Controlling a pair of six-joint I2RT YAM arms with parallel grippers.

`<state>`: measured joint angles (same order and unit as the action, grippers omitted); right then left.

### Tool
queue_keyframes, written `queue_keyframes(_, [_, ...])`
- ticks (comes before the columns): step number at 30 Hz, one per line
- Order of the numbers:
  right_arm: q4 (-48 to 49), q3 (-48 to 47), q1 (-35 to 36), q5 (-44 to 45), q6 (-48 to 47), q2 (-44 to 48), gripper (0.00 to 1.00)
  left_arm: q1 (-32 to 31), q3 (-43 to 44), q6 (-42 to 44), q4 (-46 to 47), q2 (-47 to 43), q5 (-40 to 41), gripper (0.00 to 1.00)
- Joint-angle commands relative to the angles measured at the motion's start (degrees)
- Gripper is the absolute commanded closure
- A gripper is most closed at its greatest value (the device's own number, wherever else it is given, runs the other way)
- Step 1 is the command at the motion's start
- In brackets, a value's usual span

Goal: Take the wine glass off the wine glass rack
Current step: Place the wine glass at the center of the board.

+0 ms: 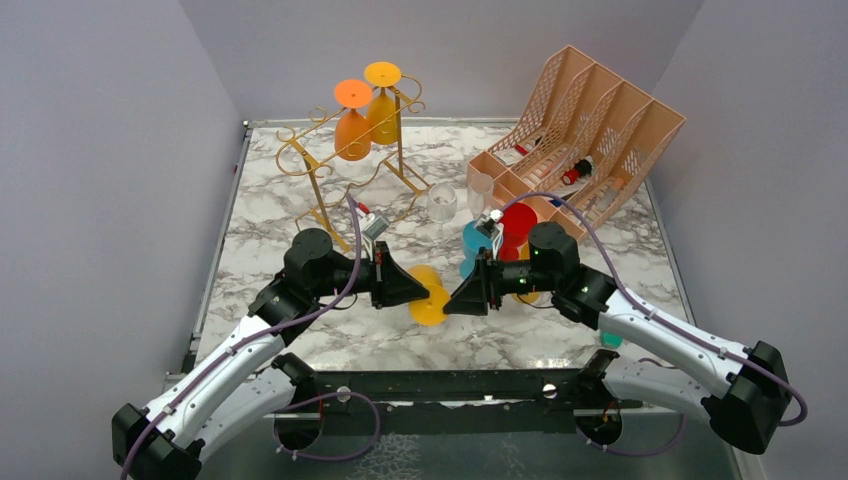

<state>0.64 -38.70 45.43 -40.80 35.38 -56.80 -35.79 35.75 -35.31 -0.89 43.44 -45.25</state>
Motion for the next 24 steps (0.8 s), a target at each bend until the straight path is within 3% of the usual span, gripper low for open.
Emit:
queue_keyframes(1, [5.3, 0.9, 0.3, -3.3, 0.1, -0.1, 0.65, -2.6, -1.5, -2.0, 5.0, -0.4, 4.3, 1.00])
queue_keyframes(6, [8.2, 1.4, 0.4, -2.9, 1.1, -0.1, 0.98, -3.5, -3.7, -3.3, 5.0, -2.0, 6.0, 1.00])
queue_keyframes(7, [8.3, 1.3, 0.3, -3.2, 1.3, -0.5, 0.99, -3.5, -4.2, -3.5, 4.8, -2.5, 6.1, 0.98])
queue_keyframes(9, [8.4, 0.7, 0.4, -3.5, 1.4, -1.0, 0.99, -3.5, -5.3, -4.1, 4.8, -3.6, 6.7, 0.79])
queue_keyframes(11, [8.4, 0.3, 0.4, -2.9, 1.2, -1.3, 0.99, -3.5, -6.5, -4.9, 4.6, -5.1, 6.9, 0.67])
queue_keyframes(14, [8.4, -0.4, 0.4, -2.1, 0.7, -1.9, 0.99, -3.5, -8.4, -5.4, 3.4, -7.0, 6.7, 0.59])
queue_keyframes(18, [8.7, -1.4, 0.3, -2.6, 0.7, -3.3, 0.99, -3.5, -9.3, -5.1, 1.2, -8.7, 6.8, 0.67])
queue_keyframes(24, [9.4, -2.5, 0.8, -4.3, 0.7, -4.4, 0.99, -3.5, -9.2, -3.4, -0.2, -7.6, 8.1, 0.94])
